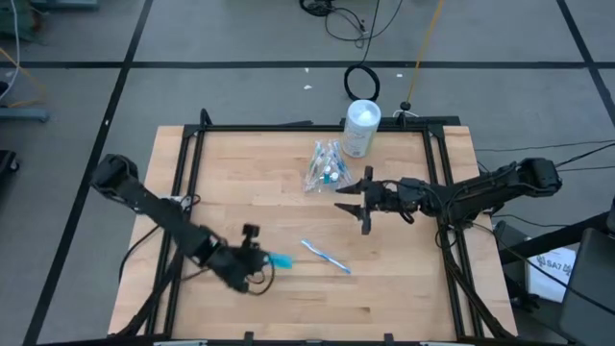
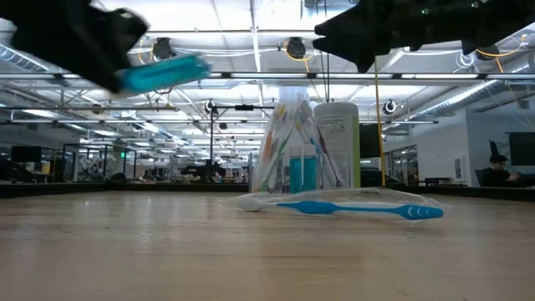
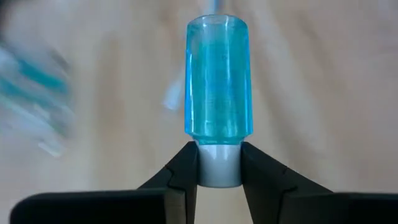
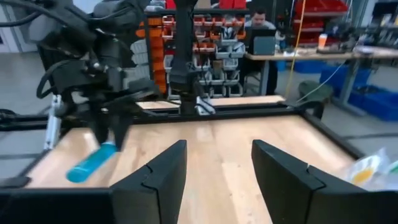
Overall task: Pick & Place toothbrushing station
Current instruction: Put the blue mouthwash into the transparent organizer
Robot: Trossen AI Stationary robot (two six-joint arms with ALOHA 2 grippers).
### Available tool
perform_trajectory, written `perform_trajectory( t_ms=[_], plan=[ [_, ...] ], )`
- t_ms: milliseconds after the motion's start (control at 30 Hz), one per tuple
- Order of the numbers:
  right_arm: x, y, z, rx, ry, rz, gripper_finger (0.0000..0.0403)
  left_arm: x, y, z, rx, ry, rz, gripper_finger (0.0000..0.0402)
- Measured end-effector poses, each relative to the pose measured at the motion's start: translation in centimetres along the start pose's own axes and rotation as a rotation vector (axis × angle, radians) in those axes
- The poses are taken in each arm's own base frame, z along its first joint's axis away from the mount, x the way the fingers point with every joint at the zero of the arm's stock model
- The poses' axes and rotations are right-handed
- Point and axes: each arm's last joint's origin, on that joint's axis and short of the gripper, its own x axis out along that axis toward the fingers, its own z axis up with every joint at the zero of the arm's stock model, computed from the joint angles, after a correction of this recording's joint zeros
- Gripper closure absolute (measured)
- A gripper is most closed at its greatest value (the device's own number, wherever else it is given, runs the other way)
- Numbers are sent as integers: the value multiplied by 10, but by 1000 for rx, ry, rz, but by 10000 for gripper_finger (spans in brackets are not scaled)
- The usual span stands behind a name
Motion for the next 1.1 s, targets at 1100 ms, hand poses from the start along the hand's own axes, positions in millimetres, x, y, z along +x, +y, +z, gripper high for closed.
perform_trajectory(
  t_ms=[1100],
  plan=[
    [61, -16, -34, 530, 174, 42, 179, 34, 128, 28, 1211, 110, 455, 307]
  ],
)
